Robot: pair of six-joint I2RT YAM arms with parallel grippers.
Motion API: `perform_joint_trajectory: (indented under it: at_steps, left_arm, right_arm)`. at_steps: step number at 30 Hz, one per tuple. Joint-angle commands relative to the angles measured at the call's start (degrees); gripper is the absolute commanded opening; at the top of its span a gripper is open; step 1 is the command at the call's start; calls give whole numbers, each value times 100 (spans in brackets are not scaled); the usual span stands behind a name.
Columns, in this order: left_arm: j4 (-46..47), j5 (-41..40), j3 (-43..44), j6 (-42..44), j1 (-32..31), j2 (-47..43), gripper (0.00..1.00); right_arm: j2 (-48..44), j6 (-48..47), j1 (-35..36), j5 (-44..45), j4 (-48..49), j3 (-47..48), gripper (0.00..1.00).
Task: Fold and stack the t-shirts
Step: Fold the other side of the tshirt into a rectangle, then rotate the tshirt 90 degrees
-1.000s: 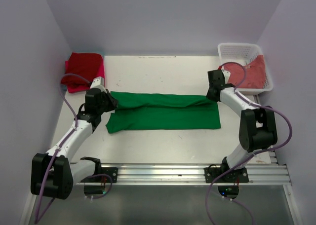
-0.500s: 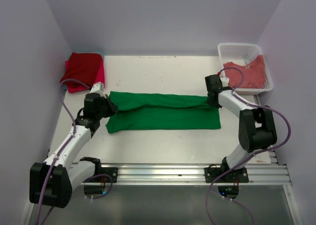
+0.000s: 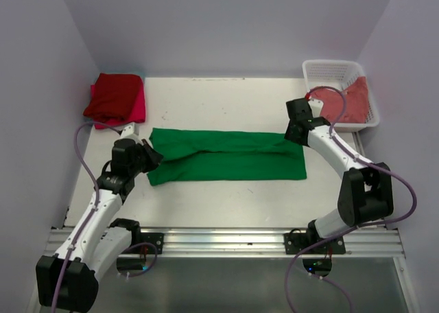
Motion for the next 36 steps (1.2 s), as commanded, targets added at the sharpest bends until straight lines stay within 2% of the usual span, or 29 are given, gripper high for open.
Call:
perform_joint_trajectory:
  at_steps: [1, 2, 4, 5, 9, 12, 14, 15, 16, 17, 18, 19, 20, 23, 29, 36]
  left_arm:
    - [-315, -154, 296, -164, -36, -272, 25]
    - [-350, -172, 296, -173, -36, -324, 52]
    - [-507, -225, 366, -226, -36, -325, 68]
    - [-560, -251, 384, -243, -45, -316, 99]
    - [-465, -251, 279, -287, -54, -448, 100]
    - [262, -198, 7, -322, -54, -466, 100]
    - [615, -120, -82, -305, -54, -178, 96]
    - [982, -58, -99, -287, -54, -36, 91]
    - [1177, -32, -108, -287, -54, 139, 76]
    - [1414, 12, -134, -270, -54, 489, 64]
    - [1956, 82, -135, -270, -54, 692, 52]
    - [2092, 92, -91, -278, -54, 903, 41]
    - [2241, 83, -4, -278, -54, 1340, 20]
    - [2603, 109, 207, -383, -54, 2106, 3]
    - [2595, 250, 419, -612, -54, 3048, 0]
    - [2559, 101, 129, -736, -54, 3313, 0]
  right_arm:
    - [-173, 57, 22, 173, -34, 346, 59]
    - [-146, 40, 13, 172, -34, 381, 59]
    - [-23, 13, 22, 164, -16, 478, 59]
    - [21, 4, 22, 146, -25, 513, 59]
    - [214, 4, 22, 76, 62, 575, 59]
    - [293, -13, 22, -81, 255, 575, 54]
    - [443, -66, 22, -240, 335, 618, 40]
    - [495, -92, 22, -441, 509, 619, 27]
    - [626, -127, 22, -512, 572, 645, 9]
    - [706, -119, 22, -600, 581, 688, 0]
    - [776, -128, 22, -662, 729, 732, 0]
    - [847, -145, 22, -871, 809, 759, 0]
    - [1013, -137, 30, -960, 810, 803, 0]
    - [1286, -101, 22, -1084, 792, 944, 0]
    - [1454, -5, 22, -1522, 888, 681, 0]
    - [1217, 66, 223, -1840, 1108, -57, 0]
